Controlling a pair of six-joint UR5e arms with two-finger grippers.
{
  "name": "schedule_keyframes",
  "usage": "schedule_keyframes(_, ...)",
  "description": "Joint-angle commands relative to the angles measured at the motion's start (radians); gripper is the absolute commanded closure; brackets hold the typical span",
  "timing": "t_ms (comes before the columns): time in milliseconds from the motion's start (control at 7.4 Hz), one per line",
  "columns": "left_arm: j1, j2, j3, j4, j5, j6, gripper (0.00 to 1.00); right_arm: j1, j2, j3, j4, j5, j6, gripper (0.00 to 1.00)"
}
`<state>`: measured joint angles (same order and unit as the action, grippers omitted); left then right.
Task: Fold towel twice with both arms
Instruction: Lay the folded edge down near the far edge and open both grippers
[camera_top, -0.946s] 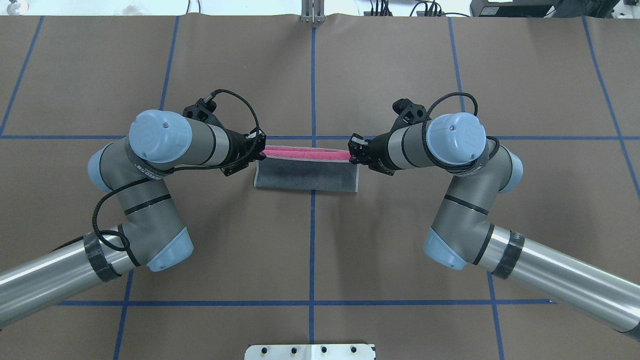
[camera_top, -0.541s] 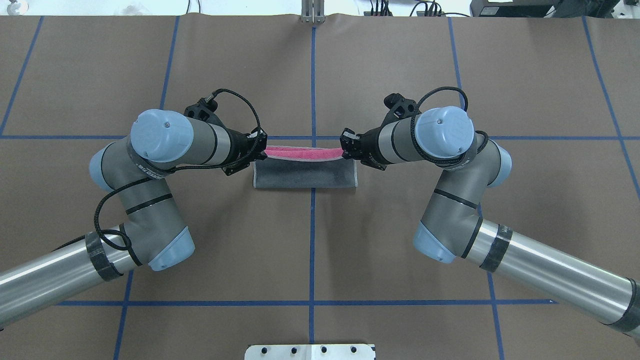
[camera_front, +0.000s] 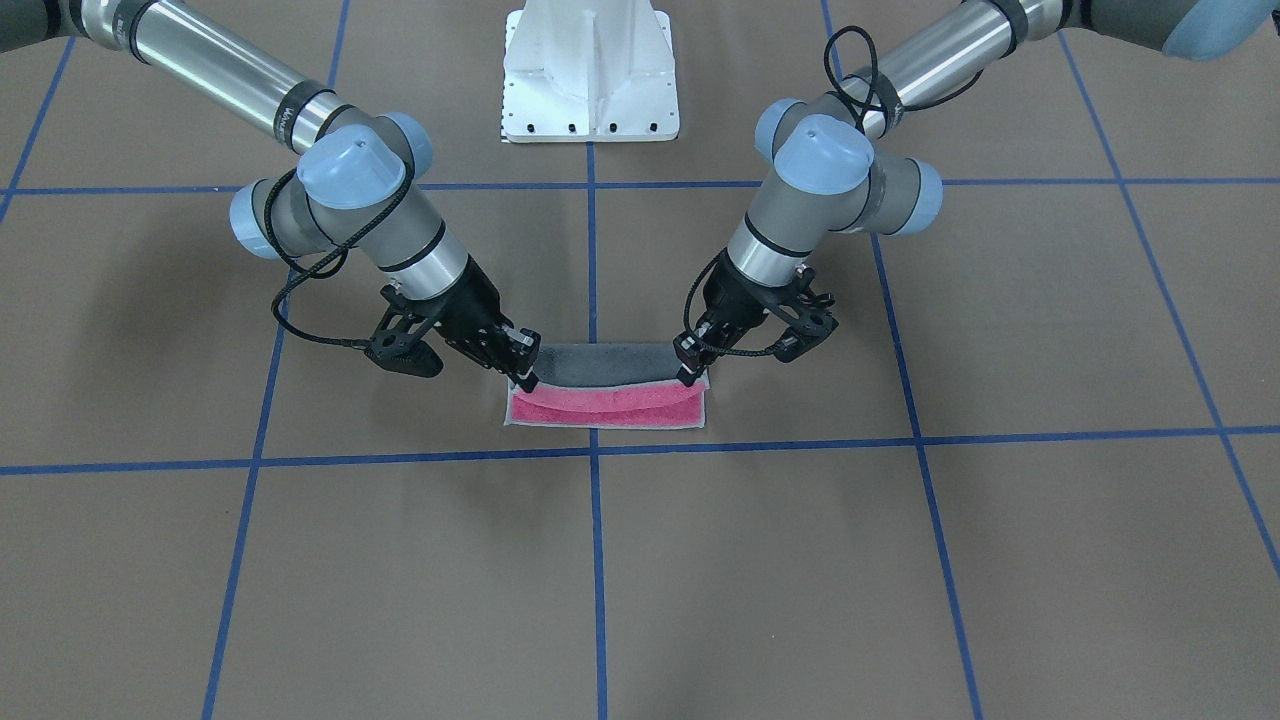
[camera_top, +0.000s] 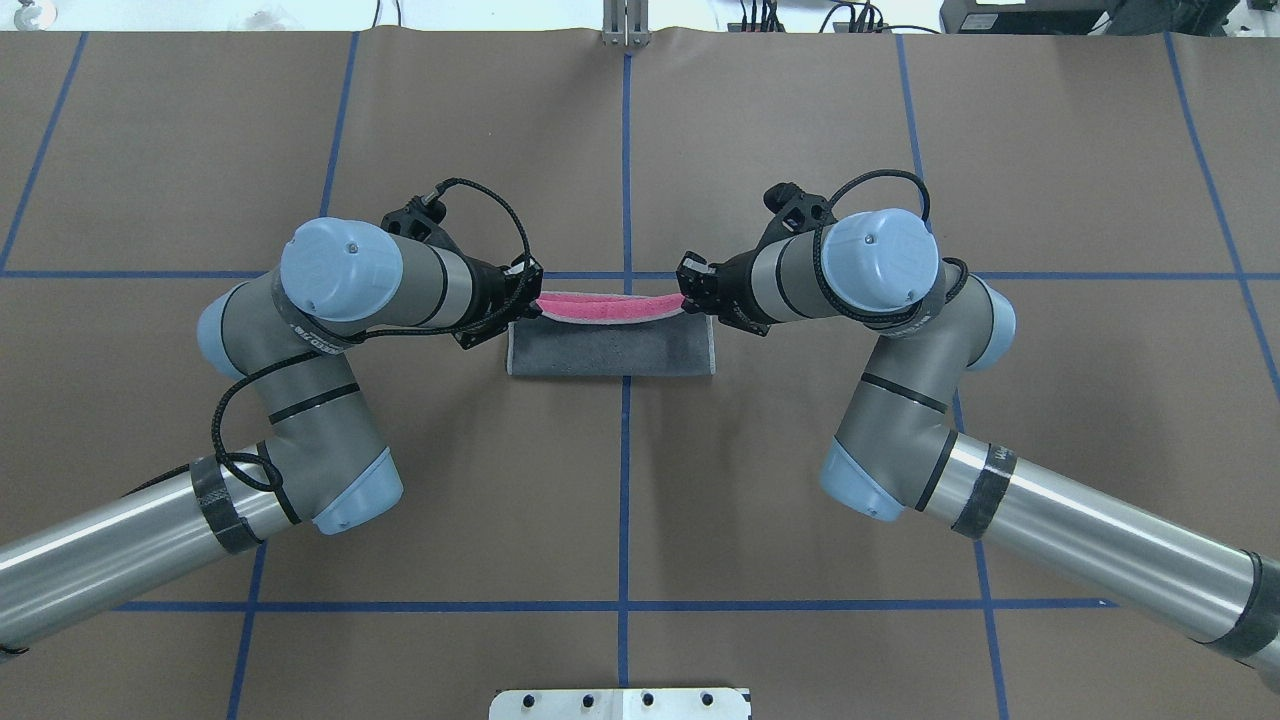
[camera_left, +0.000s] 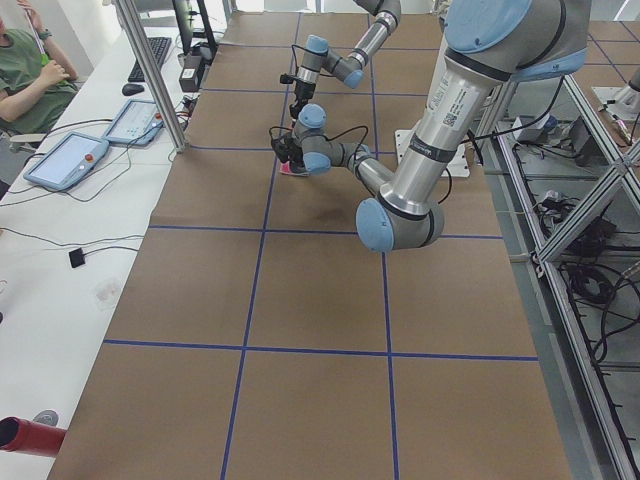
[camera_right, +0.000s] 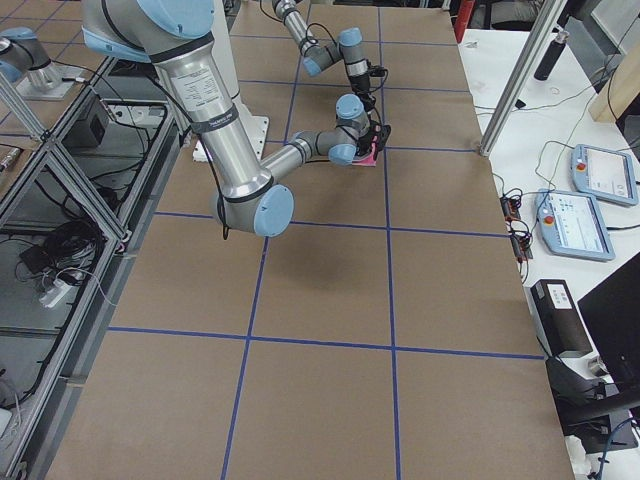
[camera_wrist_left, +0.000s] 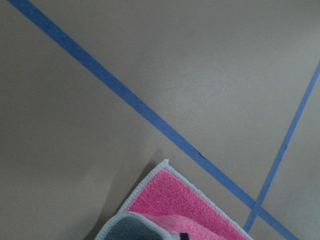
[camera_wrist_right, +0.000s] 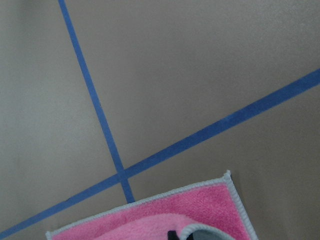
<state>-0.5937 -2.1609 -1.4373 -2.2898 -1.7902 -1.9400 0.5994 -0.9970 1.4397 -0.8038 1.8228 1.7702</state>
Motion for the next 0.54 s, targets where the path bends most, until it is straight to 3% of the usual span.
schedule_keyframes(0, 0.0, -0.004, 0.011, -0.01, -0.002, 0.001, 1.0, 0.0, 0.0, -0.001, 0.0, -0.002, 0.0, 0.55)
schedule_keyframes(135, 0.0, -0.005, 0.011, -0.01, 0.0, -0.007, 0.7, 0.0, 0.0, -0.001, 0.0, -0.017, -0.002, 0.01)
schedule_keyframes(270, 0.0, -0.005, 0.011, -0.01, 0.0, -0.019, 0.28, 0.0, -0.002, -0.001, 0.0, -0.019, -0.002, 0.01)
schedule_keyframes(405, 0.0, -0.005, 0.011, -0.01, 0.0, -0.014, 0.0, 0.002, -0.002, -0.001, 0.0, -0.017, -0.002, 0.01)
